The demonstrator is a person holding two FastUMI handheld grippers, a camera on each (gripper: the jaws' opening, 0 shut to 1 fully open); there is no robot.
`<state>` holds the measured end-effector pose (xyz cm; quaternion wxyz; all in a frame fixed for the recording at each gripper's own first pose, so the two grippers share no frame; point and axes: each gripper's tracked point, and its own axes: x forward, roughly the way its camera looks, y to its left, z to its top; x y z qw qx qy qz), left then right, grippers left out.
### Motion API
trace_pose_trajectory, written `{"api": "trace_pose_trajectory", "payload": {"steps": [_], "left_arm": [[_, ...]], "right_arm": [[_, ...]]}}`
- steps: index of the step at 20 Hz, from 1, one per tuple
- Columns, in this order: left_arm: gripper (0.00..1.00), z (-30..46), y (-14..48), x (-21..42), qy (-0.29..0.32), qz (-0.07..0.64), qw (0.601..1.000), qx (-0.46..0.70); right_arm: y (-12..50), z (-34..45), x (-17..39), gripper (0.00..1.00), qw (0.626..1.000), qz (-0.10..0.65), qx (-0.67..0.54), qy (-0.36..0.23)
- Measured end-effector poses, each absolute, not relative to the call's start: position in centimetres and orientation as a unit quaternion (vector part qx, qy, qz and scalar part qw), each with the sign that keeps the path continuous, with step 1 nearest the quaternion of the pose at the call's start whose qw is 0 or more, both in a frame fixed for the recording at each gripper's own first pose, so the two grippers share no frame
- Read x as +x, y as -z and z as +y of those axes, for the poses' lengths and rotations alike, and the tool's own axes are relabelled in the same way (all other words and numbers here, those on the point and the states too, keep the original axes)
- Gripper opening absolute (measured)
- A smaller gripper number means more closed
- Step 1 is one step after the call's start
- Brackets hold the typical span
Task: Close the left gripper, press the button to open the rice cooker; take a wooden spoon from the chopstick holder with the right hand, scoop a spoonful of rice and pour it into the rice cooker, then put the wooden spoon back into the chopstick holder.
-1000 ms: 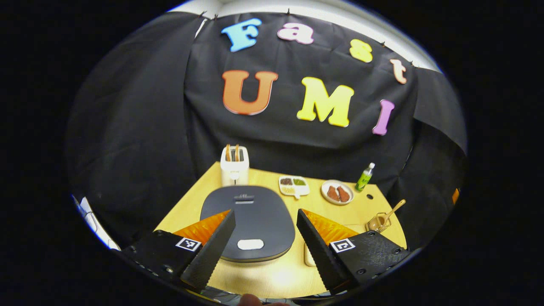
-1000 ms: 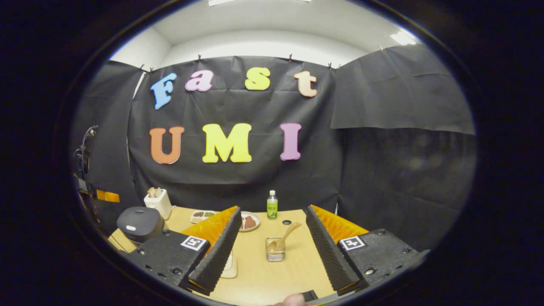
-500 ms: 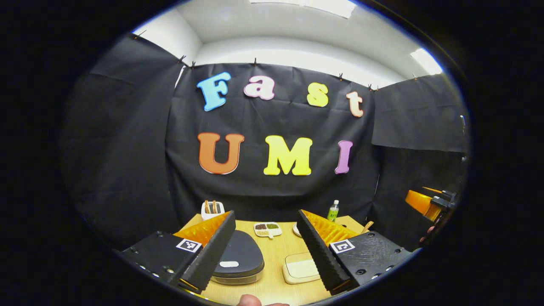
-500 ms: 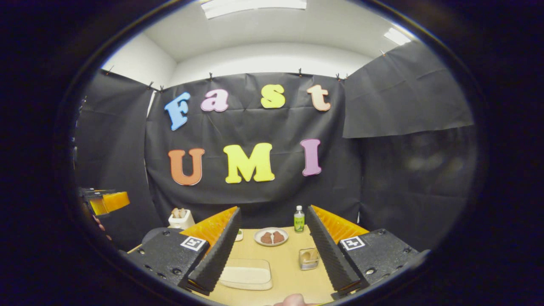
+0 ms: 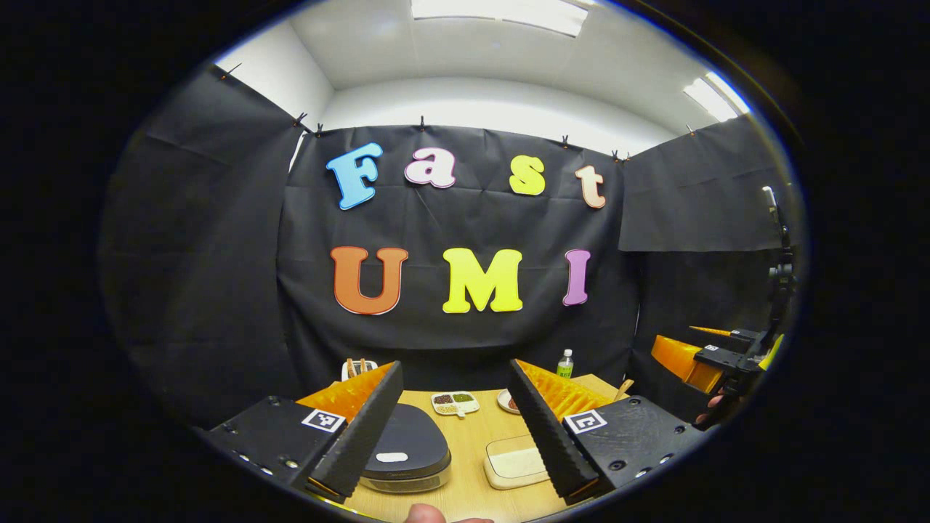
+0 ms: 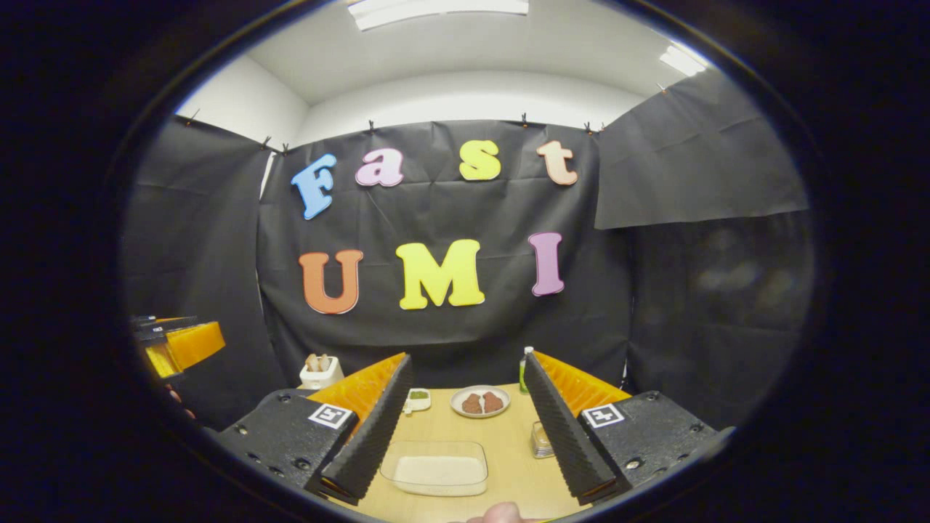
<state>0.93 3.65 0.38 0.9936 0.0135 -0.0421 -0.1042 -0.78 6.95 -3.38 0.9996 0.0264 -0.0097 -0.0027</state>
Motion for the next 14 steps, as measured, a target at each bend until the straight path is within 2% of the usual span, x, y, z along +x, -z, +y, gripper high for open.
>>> {"api": "trace_pose_trajectory", "payload": {"steps": [14], "left_arm": [[0.95,3.20,-0.06,1.01,0.094,-0.041,0.995,0.014]], "right_arm": [[2.89,6.66,-1.19,0.99,1.000,-0.011,0.016,0.011]]}}
